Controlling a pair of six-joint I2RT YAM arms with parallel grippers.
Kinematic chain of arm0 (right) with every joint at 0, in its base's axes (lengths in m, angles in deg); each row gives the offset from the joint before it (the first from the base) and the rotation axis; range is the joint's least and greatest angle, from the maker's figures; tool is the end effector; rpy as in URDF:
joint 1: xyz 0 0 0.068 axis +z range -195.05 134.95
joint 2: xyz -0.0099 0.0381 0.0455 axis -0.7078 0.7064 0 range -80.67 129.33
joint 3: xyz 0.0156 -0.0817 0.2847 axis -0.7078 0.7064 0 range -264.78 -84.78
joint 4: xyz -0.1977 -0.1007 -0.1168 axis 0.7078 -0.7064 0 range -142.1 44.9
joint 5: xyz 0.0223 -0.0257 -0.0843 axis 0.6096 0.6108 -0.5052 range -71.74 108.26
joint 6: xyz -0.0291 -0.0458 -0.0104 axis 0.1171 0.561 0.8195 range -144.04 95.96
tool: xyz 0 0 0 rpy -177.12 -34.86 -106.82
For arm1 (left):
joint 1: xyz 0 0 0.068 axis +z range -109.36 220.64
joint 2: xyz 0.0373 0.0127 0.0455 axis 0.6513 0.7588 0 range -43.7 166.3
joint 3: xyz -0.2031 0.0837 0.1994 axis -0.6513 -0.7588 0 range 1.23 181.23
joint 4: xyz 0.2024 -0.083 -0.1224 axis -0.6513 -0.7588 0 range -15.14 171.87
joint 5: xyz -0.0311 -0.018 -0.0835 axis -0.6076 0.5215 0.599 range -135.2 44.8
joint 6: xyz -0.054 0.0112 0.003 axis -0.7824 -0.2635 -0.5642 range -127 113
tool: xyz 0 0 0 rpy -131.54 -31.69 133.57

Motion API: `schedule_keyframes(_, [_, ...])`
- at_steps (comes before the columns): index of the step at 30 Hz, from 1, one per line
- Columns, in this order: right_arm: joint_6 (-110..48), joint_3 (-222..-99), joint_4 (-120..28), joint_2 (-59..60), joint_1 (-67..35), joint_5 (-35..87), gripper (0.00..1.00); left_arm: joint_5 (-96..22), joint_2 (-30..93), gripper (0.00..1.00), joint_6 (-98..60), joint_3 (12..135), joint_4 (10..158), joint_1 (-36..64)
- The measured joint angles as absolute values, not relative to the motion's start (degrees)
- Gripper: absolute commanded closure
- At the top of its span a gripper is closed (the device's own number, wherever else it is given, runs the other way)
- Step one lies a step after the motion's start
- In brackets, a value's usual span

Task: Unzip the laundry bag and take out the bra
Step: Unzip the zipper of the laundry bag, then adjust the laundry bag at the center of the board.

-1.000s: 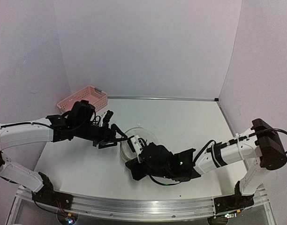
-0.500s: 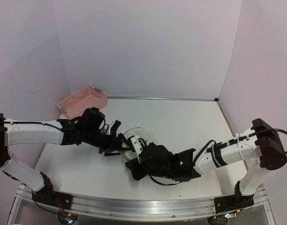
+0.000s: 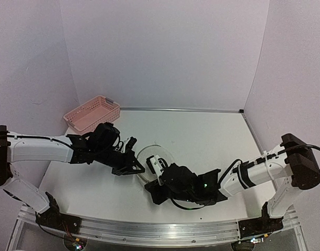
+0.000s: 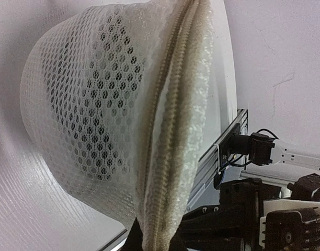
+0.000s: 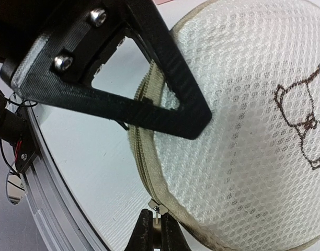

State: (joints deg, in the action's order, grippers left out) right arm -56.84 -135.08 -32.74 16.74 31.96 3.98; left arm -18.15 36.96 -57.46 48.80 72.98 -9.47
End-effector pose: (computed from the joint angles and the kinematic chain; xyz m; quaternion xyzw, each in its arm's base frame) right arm 0.0878 0.3398 0.2065 -0.2774 0.8362 0.3132 0.3546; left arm 0.1675 -0.2269 0.2492 0.0924 0.8884 -0.4408 0.0885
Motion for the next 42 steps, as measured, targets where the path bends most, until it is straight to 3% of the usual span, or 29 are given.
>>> schedule_keyframes(15, [-58.32, -117.99, -34.07, 2.49, 27.46, -0.32, 1.00, -17.17, 36.96, 1.00, -53.67, 50.03, 73.59, -9.56])
schedule_keyframes(28, [-56.55, -117.77, -35.75, 0.54, 26.76, -0.22, 1.00, -16.66, 38.62, 1.00, -49.15, 53.66, 72.94, -8.25])
schedule_keyframes(36, [-56.94, -123.91, -32.41, 10.53, 31.63, 2.87, 1.00, -19.20, 44.92, 0.77, -44.30, 60.61, 70.68, -5.86])
schedule_keyframes(42, [-57.62, -131.28, -30.20, 15.86, 32.13, 5.38, 1.00, -24.10, 45.57, 0.45, -41.50, 65.26, 67.23, -4.86])
